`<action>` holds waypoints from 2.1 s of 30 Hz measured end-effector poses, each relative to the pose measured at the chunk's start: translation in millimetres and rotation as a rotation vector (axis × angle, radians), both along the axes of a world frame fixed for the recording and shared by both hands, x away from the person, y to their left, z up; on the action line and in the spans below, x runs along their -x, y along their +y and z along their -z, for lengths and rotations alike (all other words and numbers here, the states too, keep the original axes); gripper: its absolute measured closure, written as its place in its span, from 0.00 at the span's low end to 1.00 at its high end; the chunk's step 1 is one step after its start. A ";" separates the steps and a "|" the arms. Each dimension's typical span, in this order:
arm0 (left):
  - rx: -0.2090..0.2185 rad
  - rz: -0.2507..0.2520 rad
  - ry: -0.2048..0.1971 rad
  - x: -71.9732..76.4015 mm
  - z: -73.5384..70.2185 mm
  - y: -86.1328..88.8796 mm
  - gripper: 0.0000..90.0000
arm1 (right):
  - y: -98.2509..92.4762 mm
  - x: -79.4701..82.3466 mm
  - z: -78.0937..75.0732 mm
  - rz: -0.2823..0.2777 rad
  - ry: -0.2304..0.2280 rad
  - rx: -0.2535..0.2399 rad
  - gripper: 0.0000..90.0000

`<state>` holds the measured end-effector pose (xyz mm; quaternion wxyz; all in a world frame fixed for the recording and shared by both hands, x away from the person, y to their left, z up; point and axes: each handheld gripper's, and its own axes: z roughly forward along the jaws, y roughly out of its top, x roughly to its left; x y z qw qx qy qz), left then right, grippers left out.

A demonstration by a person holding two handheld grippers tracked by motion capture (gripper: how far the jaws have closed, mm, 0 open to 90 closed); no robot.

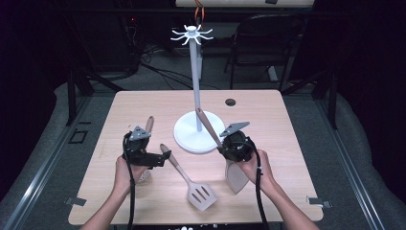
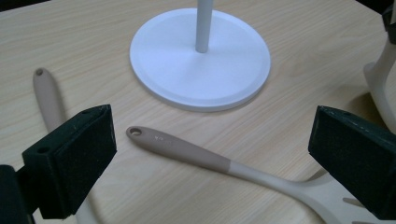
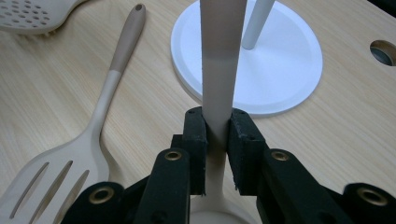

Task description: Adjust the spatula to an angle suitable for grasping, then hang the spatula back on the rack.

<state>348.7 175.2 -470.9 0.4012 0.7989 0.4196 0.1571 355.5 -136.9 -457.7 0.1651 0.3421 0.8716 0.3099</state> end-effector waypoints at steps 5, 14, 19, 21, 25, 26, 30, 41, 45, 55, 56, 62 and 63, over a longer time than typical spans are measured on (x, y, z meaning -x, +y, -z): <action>0.034 0.022 -0.012 -5.9 -8.5 -11.1 0.01 | 1.2 -0.2 -1.3 0.007 -0.011 -0.016 0.87; 0.094 0.109 -0.019 -12.2 -16.5 -51.8 0.05 | 0.5 0.2 -3.3 0.018 -0.024 -0.057 0.87; 0.136 0.149 -0.027 -17.6 -21.8 -73.2 0.08 | -0.2 0.9 -3.2 0.026 -0.031 -0.078 0.87; 0.148 0.161 -0.026 -20.0 -22.7 -80.7 0.09 | -1.2 1.0 -3.2 0.028 -0.035 -0.086 0.87; 0.175 0.179 -0.025 -22.8 -24.2 -92.8 0.15 | -1.8 1.9 -4.1 0.032 -0.042 -0.098 0.87; 0.180 0.187 -0.023 -23.5 -24.6 -95.3 0.16 | -1.7 2.2 -4.0 0.032 -0.044 -0.100 0.87; 0.233 0.215 -0.015 -25.8 -25.2 -105.9 0.24 | -0.5 3.3 -3.5 0.038 -0.056 -0.113 0.87; 0.335 0.244 -0.014 -29.0 -26.2 -130.8 0.64 | -4.8 5.0 -5.5 0.071 -0.094 -0.145 0.87; 0.342 0.248 -0.034 -28.0 -26.0 -135.0 0.73 | -7.6 5.2 -6.5 0.088 -0.100 -0.165 0.87; 0.380 0.229 -0.054 -29.7 -23.1 -136.8 0.83 | -10.5 4.9 -6.3 0.107 -0.119 -0.193 0.87; 0.386 0.230 -0.062 -29.5 -23.4 -137.5 0.84 | -10.7 4.9 -6.4 0.109 -0.123 -0.200 0.87; 0.382 0.260 -0.096 -28.6 -27.7 -139.2 0.85 | -13.5 6.3 -9.2 0.098 -0.144 -0.213 0.84; 0.378 0.265 -0.090 -29.2 -28.5 -139.2 0.85 | -13.9 6.7 -9.6 0.093 -0.147 -0.218 0.81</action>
